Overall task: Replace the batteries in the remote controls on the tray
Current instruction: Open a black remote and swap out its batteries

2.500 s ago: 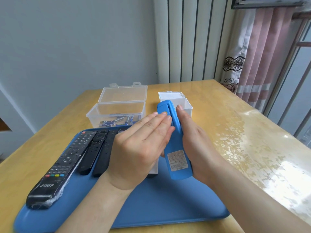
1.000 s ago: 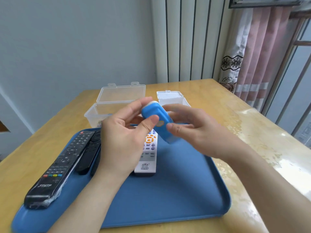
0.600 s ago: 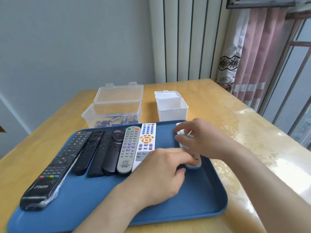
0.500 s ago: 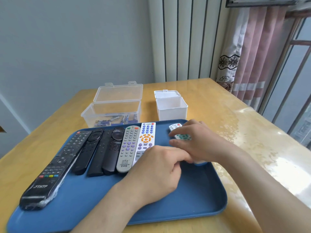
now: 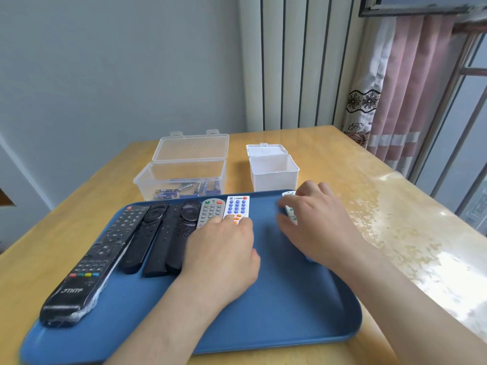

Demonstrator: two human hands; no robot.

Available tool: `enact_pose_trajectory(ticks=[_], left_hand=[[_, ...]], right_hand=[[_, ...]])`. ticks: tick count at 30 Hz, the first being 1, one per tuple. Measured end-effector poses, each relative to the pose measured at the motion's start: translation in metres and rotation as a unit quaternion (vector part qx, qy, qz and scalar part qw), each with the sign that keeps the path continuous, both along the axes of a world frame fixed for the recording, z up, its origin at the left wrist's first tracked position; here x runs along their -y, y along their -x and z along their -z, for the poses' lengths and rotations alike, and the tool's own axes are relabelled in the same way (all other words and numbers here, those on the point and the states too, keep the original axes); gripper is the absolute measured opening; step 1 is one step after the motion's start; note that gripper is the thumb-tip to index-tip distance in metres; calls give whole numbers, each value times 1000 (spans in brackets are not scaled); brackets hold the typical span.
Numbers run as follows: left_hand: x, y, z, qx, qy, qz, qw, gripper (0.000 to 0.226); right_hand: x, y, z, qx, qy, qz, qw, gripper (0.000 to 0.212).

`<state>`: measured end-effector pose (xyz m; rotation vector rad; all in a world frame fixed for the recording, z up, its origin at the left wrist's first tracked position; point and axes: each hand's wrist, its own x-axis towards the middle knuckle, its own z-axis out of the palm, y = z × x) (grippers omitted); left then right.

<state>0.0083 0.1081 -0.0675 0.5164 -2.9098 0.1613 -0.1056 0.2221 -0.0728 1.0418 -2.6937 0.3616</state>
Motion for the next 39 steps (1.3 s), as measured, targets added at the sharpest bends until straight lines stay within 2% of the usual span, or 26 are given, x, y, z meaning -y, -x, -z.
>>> enact_pose_trajectory(ticks=[3,6,9,11,12,13,14,16,17,18,19,20,21,24,25,26,27,28,30,32,39], left_hand=[[-3,-2,-7,9,-4,-10,1000,18],[1,-1,-10,-24,-59,-13,998,23],[10,-1,-12,-48,-174,-13,984,29],[15,-2,-15,-65,-287,-16,956,46],[18,-2,-16,-99,-365,-15,926,52],[22,-1,-17,-147,-455,-13,878,53],[25,0,-17,-197,-551,-9,811,52],[26,2,-19,-272,-703,18,657,50],[24,2,-18,-294,-744,39,599,50],[22,3,-16,-308,-759,57,570,50],[20,4,-14,-316,-754,70,571,51],[18,6,-12,-321,-731,79,597,52],[18,6,-10,-327,-693,83,637,53],[19,9,-5,-353,-536,92,761,55],[19,9,-4,-353,-484,90,796,56],[18,8,-5,-351,-454,84,814,56],[17,8,-5,-353,-449,81,817,56],[17,8,-6,-357,-474,90,799,57],[15,8,-8,-345,-577,111,732,56],[13,7,-11,-329,-637,122,686,53],[13,9,-6,-329,-666,128,658,54]], right_hand=[[5,-9,-8,20,52,-39,998,27],[15,-25,-9,140,39,-61,987,28],[23,-36,-8,327,123,-84,933,28],[24,-37,-8,447,224,-70,863,34],[24,-34,-7,493,281,-54,821,37],[23,-32,-6,524,335,-40,782,40],[22,-30,-7,544,381,-32,747,41],[18,-27,-10,576,430,-43,694,26],[17,-28,-12,603,439,-56,663,18],[15,-28,-14,634,445,-71,628,19],[15,-30,-17,662,446,-80,597,21],[15,-31,-18,679,444,-88,578,22],[15,-32,-19,688,440,-93,570,23],[16,-31,-17,686,446,-86,569,24],[15,-30,-16,683,448,-85,570,24],[16,-28,-16,683,449,-89,569,25],[15,-27,-16,685,447,-99,567,26],[16,-27,-15,685,446,-118,564,27],[15,-27,-15,678,448,-162,559,28],[14,-28,-17,675,456,-188,550,29],[18,-32,-13,632,480,-189,579,28]])
